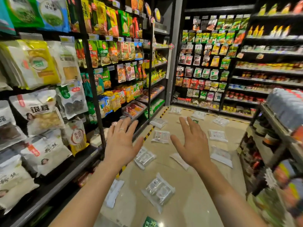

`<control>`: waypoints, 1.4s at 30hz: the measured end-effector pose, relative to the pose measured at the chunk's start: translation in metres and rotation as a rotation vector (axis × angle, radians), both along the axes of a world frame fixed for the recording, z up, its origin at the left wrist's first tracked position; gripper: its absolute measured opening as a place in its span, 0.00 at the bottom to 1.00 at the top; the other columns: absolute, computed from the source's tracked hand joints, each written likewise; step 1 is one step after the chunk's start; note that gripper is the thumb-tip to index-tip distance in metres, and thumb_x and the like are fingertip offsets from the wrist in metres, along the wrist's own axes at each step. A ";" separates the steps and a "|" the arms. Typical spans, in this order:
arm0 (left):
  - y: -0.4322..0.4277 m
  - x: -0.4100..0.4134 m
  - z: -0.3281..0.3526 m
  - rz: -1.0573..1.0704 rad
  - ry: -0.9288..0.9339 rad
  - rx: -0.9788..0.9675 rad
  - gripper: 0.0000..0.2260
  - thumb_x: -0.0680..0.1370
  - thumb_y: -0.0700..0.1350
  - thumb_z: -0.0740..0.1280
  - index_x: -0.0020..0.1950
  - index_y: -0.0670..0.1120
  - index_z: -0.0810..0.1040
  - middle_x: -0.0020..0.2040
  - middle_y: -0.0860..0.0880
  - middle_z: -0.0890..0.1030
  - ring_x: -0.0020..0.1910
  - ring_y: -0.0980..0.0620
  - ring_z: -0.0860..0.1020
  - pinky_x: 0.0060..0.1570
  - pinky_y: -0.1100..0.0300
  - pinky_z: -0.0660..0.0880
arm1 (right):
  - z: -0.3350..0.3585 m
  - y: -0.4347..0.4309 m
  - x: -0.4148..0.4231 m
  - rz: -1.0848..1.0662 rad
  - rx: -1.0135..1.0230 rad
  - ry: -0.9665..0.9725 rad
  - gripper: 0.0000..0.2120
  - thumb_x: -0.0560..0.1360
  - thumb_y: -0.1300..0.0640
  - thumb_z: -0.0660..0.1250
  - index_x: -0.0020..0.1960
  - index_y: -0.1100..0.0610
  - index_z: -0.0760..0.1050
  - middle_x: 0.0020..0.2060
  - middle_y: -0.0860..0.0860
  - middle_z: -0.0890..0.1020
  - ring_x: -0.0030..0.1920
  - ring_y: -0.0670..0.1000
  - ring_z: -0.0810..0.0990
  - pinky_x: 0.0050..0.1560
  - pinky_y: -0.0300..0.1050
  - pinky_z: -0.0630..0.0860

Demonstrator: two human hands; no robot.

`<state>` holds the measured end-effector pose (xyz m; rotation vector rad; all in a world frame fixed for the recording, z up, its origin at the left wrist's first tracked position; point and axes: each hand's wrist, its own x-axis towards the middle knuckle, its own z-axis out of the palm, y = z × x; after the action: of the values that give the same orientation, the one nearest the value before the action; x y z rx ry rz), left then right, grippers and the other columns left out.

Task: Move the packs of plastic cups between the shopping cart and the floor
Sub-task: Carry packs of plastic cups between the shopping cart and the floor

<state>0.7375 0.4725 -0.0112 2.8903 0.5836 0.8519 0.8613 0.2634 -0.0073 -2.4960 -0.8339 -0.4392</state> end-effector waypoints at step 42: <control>0.165 0.573 -0.490 -0.573 0.815 -0.169 0.33 0.76 0.65 0.53 0.75 0.47 0.67 0.71 0.42 0.73 0.70 0.39 0.69 0.65 0.40 0.67 | -0.500 0.120 0.418 -0.541 0.068 0.802 0.36 0.76 0.36 0.54 0.79 0.52 0.54 0.77 0.56 0.59 0.77 0.59 0.56 0.76 0.53 0.53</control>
<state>1.3103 0.6371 -0.5008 2.8836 -0.1632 -0.4408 1.2791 0.3835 -0.5070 -2.4731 0.1670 0.3645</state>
